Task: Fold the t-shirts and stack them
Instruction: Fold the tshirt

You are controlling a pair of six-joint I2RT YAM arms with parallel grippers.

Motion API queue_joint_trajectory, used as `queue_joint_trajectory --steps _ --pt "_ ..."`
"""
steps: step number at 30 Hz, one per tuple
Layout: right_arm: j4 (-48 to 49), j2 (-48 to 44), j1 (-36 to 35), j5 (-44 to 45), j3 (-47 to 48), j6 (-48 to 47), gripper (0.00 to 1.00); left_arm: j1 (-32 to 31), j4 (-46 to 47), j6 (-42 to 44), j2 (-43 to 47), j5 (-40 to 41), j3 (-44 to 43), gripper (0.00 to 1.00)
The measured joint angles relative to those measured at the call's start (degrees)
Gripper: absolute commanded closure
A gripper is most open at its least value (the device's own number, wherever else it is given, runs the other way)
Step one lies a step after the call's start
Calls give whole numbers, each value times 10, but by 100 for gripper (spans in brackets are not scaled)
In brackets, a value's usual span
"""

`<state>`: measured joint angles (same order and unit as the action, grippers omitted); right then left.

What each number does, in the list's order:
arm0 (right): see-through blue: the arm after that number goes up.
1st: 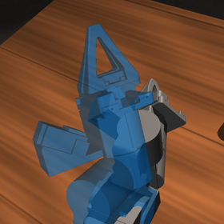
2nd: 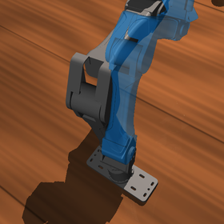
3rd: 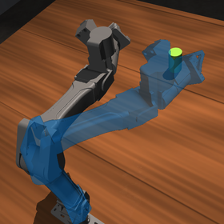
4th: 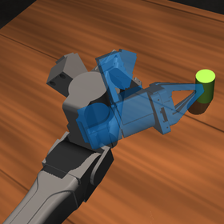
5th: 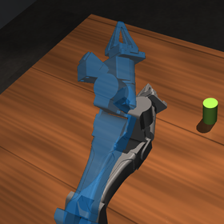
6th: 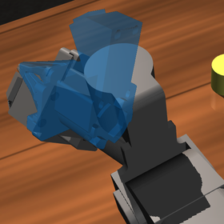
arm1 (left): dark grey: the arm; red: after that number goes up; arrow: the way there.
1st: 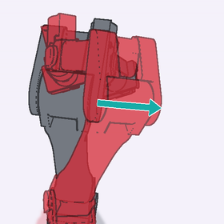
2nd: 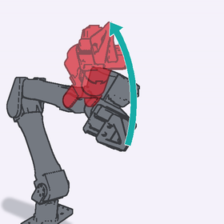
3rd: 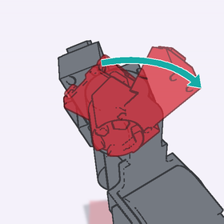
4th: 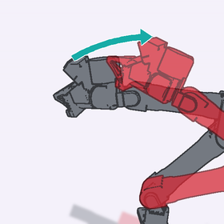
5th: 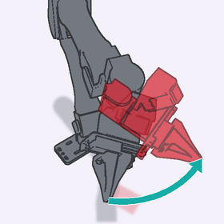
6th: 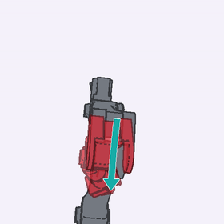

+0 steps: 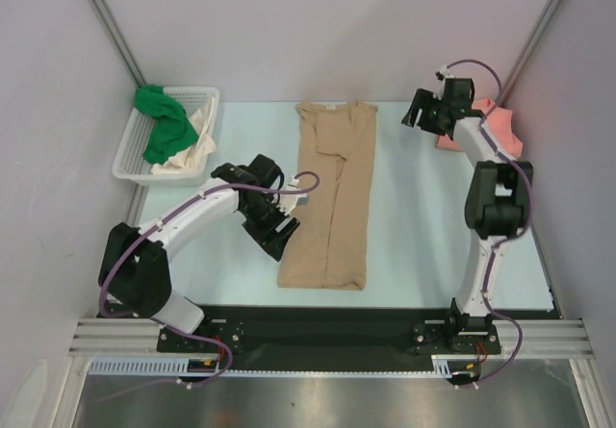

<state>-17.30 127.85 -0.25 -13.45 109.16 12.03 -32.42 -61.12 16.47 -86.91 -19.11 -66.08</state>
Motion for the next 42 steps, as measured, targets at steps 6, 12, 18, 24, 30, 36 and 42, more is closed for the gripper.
queue_joint_trajectory --steps 6,12,18,24,30,36,42 --pt "11 -260 -30 -73 -325 60 32 33 28 -56 7 -40 -4 32" --pt "-15 -400 -99 -145 -559 99 35 154 103 -190 59 -77 87 23" --pt "-32 -513 -130 -172 -706 130 37 209 191 -331 128 -115 211 35" --pt "-20 -554 -141 -187 -788 160 38 190 263 -393 128 -118 320 45" --pt "23 -545 -152 -201 -795 189 40 132 302 -417 141 -106 336 43" --pt "40 -524 -177 -204 -795 206 41 129 312 -419 127 -99 335 46" --pt "31 -504 -195 -203 -795 208 42 129 313 -419 107 -96 335 48"
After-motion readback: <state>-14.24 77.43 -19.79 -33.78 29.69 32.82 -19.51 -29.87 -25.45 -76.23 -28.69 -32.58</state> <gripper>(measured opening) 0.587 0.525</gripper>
